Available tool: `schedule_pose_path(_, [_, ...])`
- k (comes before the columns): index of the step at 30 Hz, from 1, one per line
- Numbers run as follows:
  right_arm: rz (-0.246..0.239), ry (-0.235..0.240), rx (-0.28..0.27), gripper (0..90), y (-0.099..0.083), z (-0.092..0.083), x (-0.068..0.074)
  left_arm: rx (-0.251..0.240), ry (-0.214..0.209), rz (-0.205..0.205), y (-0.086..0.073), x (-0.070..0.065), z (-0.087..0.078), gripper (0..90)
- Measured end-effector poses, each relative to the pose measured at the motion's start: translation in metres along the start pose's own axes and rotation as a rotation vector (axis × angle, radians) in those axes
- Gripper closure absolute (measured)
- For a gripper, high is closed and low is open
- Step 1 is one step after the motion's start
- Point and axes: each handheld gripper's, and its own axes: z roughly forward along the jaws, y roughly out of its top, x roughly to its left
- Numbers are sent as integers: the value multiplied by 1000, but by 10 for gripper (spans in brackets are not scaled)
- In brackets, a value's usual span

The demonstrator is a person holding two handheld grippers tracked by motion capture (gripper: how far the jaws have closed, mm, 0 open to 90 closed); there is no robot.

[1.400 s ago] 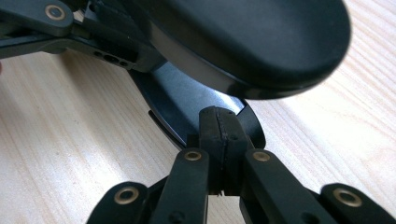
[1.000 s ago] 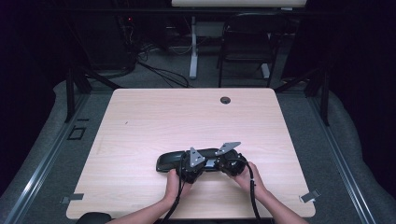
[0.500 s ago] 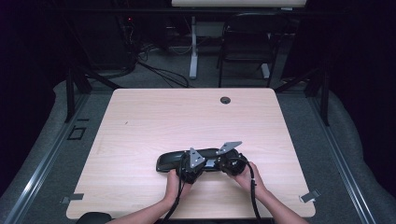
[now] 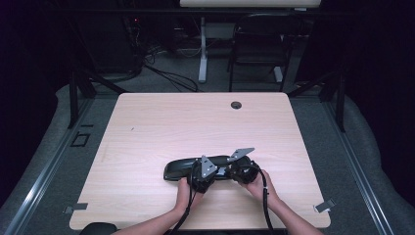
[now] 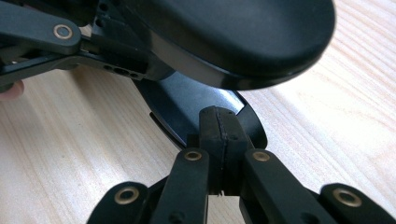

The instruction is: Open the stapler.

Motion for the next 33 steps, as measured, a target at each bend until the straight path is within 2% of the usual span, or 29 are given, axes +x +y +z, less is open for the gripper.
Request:
schedule_pose_path(11, [16,14,-5,900,-1,0,-2,-8,18,3,0,-2,1,900])
schedule_pose_path(17, [21,16,-3,900,-1,0,-3,-26,12,8,0,-4,-1,900])
schedule_pose_path(23, [17,19,-10,900,-1,0,-3,-9,1,8,1,-2,1,900])
schedule_pose_path(33, [32,25,-14,900,-2,0,-4,-17,-8,10,1,-1,1,900])
